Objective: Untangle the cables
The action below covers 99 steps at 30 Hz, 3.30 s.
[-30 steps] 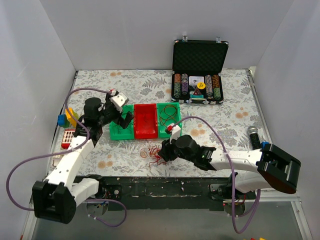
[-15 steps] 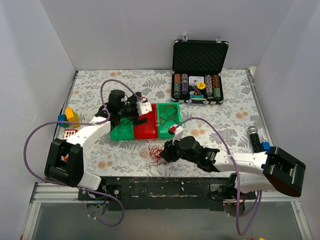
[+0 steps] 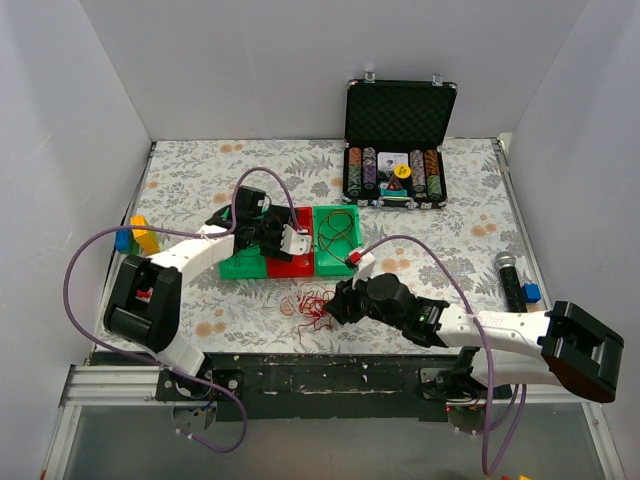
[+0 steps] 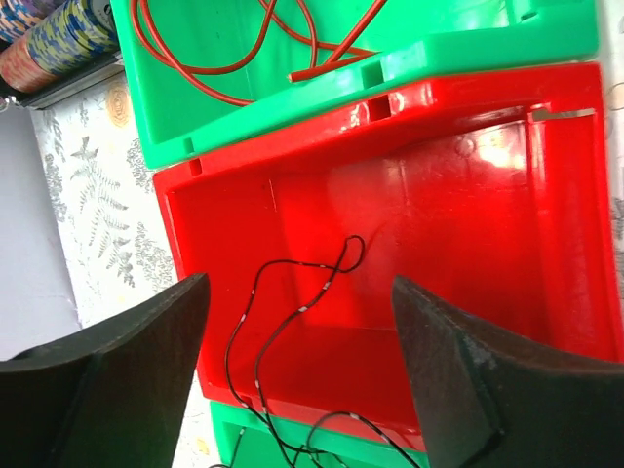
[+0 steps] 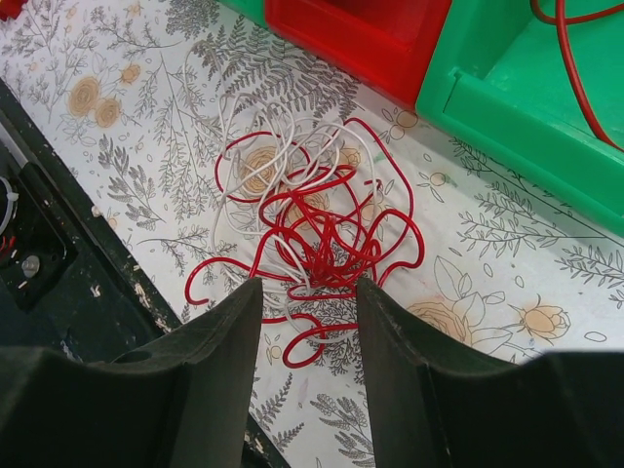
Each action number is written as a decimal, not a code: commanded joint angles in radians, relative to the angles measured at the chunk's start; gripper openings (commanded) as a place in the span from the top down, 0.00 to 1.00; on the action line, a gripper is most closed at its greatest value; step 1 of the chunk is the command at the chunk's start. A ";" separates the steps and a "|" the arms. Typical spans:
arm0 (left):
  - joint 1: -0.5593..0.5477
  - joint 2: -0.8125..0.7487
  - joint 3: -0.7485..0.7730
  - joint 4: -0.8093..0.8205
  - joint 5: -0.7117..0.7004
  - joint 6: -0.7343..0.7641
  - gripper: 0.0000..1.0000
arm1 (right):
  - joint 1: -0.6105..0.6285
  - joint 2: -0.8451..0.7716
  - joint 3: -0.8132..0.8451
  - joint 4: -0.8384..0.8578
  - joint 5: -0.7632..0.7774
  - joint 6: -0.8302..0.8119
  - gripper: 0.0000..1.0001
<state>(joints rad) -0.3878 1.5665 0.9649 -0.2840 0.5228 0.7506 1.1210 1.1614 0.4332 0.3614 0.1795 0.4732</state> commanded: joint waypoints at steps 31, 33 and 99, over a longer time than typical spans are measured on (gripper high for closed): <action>0.145 -0.365 -0.222 0.315 -0.349 -0.655 1.00 | -0.030 -0.088 -0.045 0.036 -0.008 0.025 0.57; 0.148 -0.356 -0.248 0.315 -0.389 -0.654 1.00 | -0.030 -0.085 -0.042 0.036 -0.009 0.024 0.57; -0.167 -0.534 -0.558 0.276 0.079 -0.734 0.30 | -0.076 -0.207 0.127 -0.185 -0.252 -0.064 0.99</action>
<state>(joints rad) -0.5335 0.9997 0.4385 -0.1337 0.6182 0.0177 1.0466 1.0626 0.5407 0.2615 -0.0685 0.3954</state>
